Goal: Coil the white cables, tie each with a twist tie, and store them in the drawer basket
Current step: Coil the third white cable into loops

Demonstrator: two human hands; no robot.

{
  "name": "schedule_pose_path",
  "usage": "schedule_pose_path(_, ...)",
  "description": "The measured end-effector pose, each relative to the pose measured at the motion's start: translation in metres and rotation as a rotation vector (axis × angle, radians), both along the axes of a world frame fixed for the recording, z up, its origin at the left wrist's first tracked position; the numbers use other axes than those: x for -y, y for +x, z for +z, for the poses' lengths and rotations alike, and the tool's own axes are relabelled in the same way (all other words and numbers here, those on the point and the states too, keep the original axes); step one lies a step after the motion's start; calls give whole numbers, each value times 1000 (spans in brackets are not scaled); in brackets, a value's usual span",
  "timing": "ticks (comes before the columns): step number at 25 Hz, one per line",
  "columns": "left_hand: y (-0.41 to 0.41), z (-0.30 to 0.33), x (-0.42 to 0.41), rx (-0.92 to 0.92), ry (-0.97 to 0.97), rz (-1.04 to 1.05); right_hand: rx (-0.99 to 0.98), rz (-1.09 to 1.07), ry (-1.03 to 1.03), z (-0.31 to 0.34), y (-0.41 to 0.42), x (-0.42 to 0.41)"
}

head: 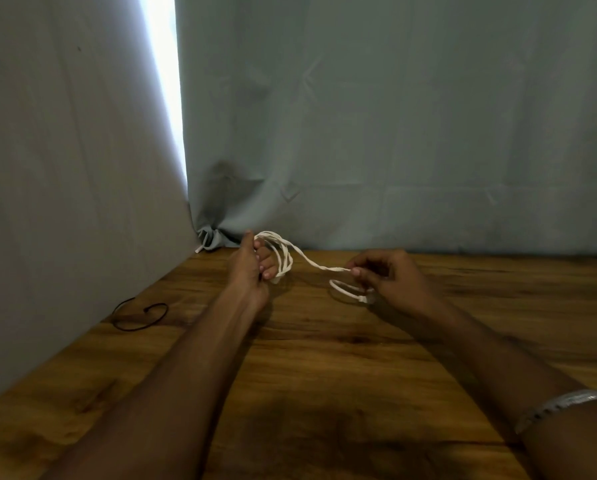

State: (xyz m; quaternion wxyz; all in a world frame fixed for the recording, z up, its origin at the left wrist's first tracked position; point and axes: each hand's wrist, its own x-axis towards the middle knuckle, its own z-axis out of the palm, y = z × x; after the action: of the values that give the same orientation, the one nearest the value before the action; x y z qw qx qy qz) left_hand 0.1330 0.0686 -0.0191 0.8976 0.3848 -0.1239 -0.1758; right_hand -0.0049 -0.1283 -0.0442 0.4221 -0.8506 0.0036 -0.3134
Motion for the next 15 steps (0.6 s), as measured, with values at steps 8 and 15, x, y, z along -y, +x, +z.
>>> schedule_pose_path(8,-31,-10,21,421,461,63,122,59,-740,15,3,-27)
schedule_pose_path(15,-46,-22,29,500,527,16,47,223,-75,19,-9,-40)
